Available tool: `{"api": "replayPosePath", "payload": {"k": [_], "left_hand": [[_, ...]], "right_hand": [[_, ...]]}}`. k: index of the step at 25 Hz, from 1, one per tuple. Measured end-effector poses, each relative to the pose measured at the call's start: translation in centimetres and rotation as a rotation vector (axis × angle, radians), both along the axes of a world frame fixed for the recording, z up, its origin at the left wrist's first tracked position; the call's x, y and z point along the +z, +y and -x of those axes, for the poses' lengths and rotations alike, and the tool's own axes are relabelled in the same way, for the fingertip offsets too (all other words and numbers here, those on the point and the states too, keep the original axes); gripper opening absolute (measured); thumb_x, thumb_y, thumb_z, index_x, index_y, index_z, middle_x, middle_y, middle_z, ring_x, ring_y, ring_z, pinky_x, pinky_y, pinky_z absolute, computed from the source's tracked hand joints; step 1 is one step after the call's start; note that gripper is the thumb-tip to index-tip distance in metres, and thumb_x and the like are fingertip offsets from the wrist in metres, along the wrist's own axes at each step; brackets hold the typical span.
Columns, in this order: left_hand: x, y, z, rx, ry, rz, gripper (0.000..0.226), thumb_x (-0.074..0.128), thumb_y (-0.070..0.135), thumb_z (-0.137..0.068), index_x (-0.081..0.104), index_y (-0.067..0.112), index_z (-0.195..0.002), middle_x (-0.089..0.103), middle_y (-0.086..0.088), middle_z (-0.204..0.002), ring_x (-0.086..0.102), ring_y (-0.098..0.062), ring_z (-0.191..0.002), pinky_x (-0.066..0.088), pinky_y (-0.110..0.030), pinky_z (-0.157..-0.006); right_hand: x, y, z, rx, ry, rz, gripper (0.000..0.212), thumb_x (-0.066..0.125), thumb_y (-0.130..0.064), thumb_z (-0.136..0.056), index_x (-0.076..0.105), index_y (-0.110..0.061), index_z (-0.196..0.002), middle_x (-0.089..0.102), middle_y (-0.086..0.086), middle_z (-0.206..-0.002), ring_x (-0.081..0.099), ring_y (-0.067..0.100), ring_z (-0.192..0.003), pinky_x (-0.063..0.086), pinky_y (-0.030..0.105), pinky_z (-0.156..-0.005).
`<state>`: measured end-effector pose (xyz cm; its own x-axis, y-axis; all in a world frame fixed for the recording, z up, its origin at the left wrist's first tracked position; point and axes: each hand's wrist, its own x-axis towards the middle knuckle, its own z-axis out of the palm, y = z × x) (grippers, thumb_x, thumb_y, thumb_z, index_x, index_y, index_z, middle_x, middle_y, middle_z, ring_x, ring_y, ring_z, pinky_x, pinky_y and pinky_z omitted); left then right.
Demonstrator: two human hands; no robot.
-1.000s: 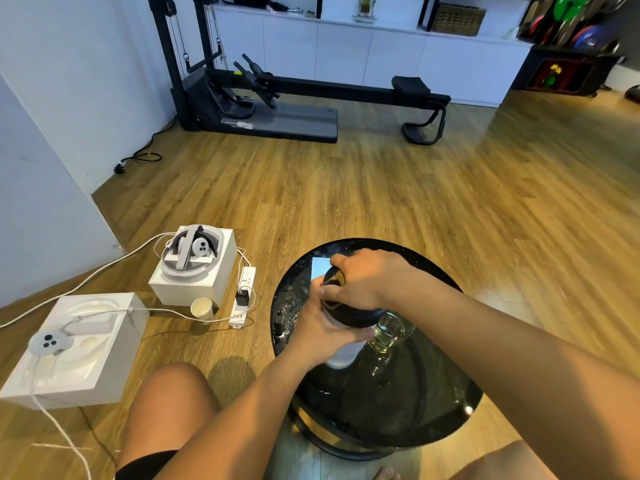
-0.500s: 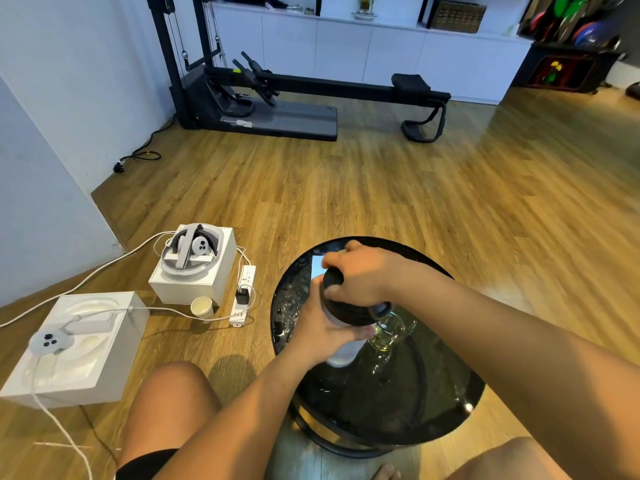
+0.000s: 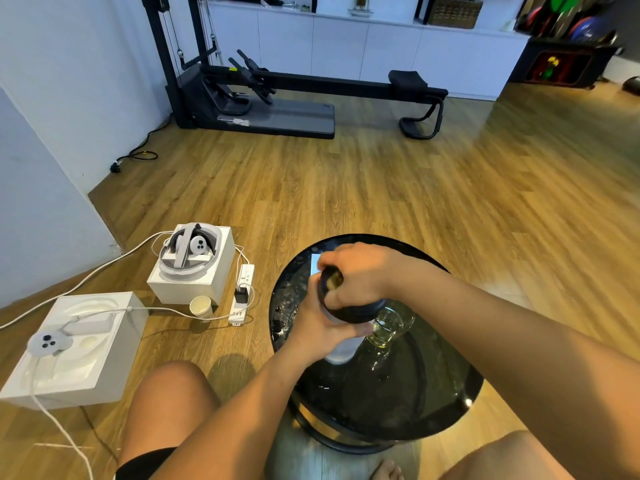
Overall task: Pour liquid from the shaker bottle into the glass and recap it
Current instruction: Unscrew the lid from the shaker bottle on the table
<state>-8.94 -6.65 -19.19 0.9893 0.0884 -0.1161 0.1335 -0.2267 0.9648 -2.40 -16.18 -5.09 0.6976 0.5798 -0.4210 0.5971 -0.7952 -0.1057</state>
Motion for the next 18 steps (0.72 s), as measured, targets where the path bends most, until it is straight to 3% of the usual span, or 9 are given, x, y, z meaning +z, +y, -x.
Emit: {"api": "replayPosePath", "payload": {"k": [2, 4, 6, 8, 10, 13, 15, 17, 18], "left_hand": [[0.1, -0.1, 0.0, -0.006, -0.003, 0.0, 0.107, 0.099, 0.032, -0.054, 0.025, 0.051, -0.129, 0.056, 0.026, -0.118, 0.059, -0.002, -0.116, 0.048, -0.02, -0.098], [0.1, 0.0, -0.1, -0.003, -0.004, 0.008, 0.097, 0.098, 0.02, -0.062, 0.032, 0.04, -0.13, 0.053, 0.034, -0.108, 0.057, 0.001, -0.113, 0.043, -0.009, -0.089], [-0.7, 0.1, -0.3, -0.002, -0.008, 0.014, 0.095, 0.1, 0.023, -0.059, 0.04, 0.032, -0.131, 0.057, 0.029, -0.114, 0.058, -0.009, -0.121, 0.045, -0.017, -0.095], [-0.7, 0.2, -0.2, -0.013, 0.008, 0.015, 0.1, 0.1, 0.037, -0.052, 0.036, 0.038, -0.129, 0.06, 0.015, -0.123, 0.058, -0.012, -0.123, 0.048, -0.028, -0.099], [-0.6, 0.2, -0.3, -0.006, 0.018, -0.007, 0.099, 0.095, 0.051, -0.044, 0.035, 0.047, -0.124, 0.062, 0.01, -0.125, 0.06, -0.012, -0.12, 0.051, -0.032, -0.099], [-0.7, 0.1, -0.2, 0.016, -0.002, -0.005, 0.098, 0.098, 0.038, -0.051, 0.035, 0.044, -0.126, 0.061, 0.016, -0.119, 0.061, -0.005, -0.115, 0.049, -0.022, -0.093], [-0.9, 0.1, -0.4, 0.021, 0.014, 0.009, 0.094, 0.1, 0.029, -0.057, 0.04, 0.03, -0.129, 0.061, 0.017, -0.116, 0.061, -0.006, -0.114, 0.046, -0.015, -0.089], [-1.1, 0.2, -0.6, 0.004, 0.02, 0.016, 0.092, 0.101, 0.031, -0.055, 0.044, 0.028, -0.128, 0.061, 0.015, -0.117, 0.06, -0.011, -0.117, 0.048, -0.021, -0.094], [-1.0, 0.2, -0.5, 0.005, 0.021, 0.018, 0.1, 0.102, 0.038, -0.05, 0.044, 0.027, -0.132, 0.061, 0.014, -0.12, 0.059, -0.012, -0.12, 0.049, -0.027, -0.1]], "right_hand": [[0.3, -0.2, -0.1, 0.116, 0.113, -0.104, 0.06, 0.07, -0.047, -0.066, 0.054, -0.035, -0.122, 0.055, -0.003, -0.122, 0.049, 0.024, -0.113, 0.05, 0.044, -0.091], [-0.1, -0.5, -0.1, 0.058, 0.056, -0.09, 0.073, 0.066, -0.065, -0.068, 0.045, -0.04, -0.133, 0.048, -0.003, -0.138, 0.04, 0.028, -0.126, 0.044, 0.049, -0.098], [-1.1, -0.5, 0.2, -0.148, -0.07, 0.027, 0.081, 0.039, -0.083, -0.078, 0.027, -0.041, -0.146, 0.034, 0.006, -0.152, 0.035, 0.038, -0.133, 0.041, 0.051, -0.099], [-1.8, -0.1, 0.4, -0.233, -0.138, 0.126, 0.076, 0.024, -0.078, -0.086, 0.025, -0.035, -0.149, 0.035, 0.017, -0.149, 0.043, 0.041, -0.128, 0.043, 0.048, -0.095], [-1.0, -0.2, 0.3, -0.129, -0.072, 0.066, 0.063, 0.04, -0.061, -0.093, 0.029, -0.032, -0.147, 0.043, 0.013, -0.141, 0.048, 0.036, -0.123, 0.045, 0.043, -0.091], [1.0, -0.8, -0.1, 0.009, 0.181, -0.252, 0.065, 0.066, -0.031, -0.081, 0.04, -0.035, -0.141, 0.053, -0.004, -0.131, 0.051, 0.018, -0.118, 0.047, 0.029, -0.087], [0.9, -0.9, -0.3, 0.003, 0.114, -0.29, 0.072, 0.066, -0.053, -0.078, 0.037, -0.039, -0.142, 0.051, -0.004, -0.139, 0.048, 0.021, -0.126, 0.045, 0.039, -0.098], [-0.1, -0.6, -0.3, -0.041, -0.098, -0.053, 0.089, 0.052, -0.08, -0.072, 0.026, -0.04, -0.147, 0.047, 0.002, -0.143, 0.046, 0.03, -0.128, 0.044, 0.046, -0.096], [-0.5, -0.4, -0.1, -0.063, -0.151, 0.061, 0.093, 0.048, -0.084, -0.071, 0.024, -0.038, -0.148, 0.048, 0.006, -0.138, 0.049, 0.032, -0.123, 0.046, 0.044, -0.09]]}}
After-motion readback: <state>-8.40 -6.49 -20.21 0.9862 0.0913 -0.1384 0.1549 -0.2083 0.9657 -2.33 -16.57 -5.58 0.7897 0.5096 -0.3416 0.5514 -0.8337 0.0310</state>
